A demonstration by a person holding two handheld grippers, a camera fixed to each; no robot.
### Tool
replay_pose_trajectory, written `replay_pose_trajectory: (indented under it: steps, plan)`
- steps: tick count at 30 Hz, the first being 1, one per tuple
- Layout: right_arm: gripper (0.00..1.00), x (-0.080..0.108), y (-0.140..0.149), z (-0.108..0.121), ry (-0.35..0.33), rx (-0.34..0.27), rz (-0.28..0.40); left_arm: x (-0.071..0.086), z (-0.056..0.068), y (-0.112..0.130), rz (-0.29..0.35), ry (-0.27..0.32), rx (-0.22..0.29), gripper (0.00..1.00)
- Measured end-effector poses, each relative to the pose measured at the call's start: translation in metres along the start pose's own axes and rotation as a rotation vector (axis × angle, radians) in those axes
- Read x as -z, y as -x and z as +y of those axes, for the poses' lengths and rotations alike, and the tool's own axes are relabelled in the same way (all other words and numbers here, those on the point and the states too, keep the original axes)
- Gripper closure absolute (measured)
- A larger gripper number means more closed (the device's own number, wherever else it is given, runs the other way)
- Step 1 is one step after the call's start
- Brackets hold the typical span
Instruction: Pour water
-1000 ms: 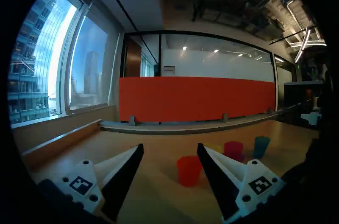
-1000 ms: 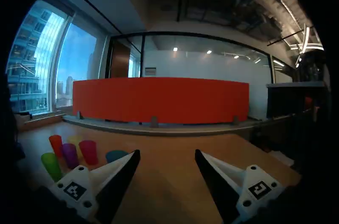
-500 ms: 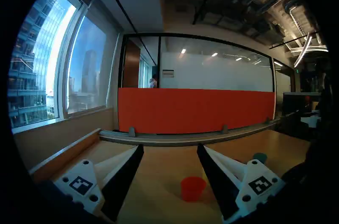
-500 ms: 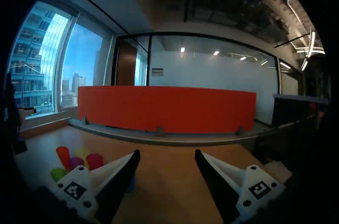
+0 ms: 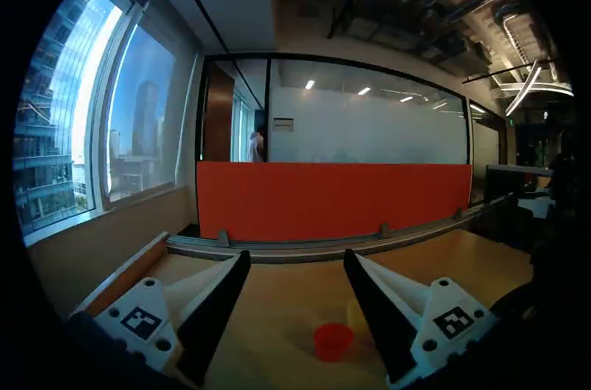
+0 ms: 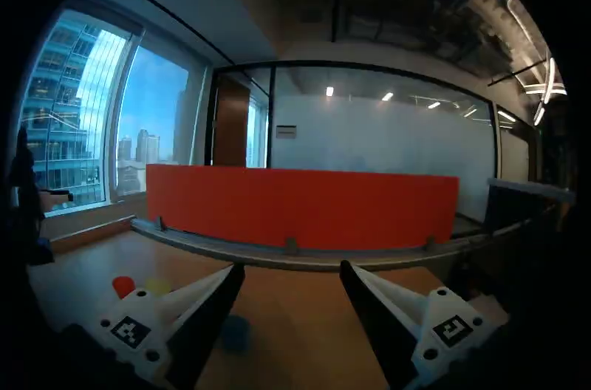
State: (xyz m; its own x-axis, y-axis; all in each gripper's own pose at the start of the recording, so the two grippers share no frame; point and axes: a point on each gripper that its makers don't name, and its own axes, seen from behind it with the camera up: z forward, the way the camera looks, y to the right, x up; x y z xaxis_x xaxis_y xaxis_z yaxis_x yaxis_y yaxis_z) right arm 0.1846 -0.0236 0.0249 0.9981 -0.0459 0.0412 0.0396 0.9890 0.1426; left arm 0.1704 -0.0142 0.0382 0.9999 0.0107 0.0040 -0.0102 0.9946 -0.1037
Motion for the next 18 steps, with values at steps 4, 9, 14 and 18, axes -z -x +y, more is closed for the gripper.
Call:
replay_pose_trajectory:
  steps: [4,9,14,18]
  plan:
    - [0.00,-0.003,-0.006,0.001,-0.001,-0.008,0.000,-0.001,0.000,-0.017,0.009,0.012,-0.016,0.06]
    - [0.00,-0.003,-0.007,-0.004,-0.034,-0.036,-0.004,-0.001,0.004,-0.024,-0.004,0.038,-0.036,0.06]
    - [0.00,0.000,-0.010,-0.017,-0.100,-0.056,-0.004,0.001,0.013,-0.027,-0.012,0.079,-0.054,0.07]
    - [0.00,0.004,-0.014,-0.021,-0.143,-0.050,0.000,0.003,0.025,-0.028,-0.006,0.128,-0.046,0.06]
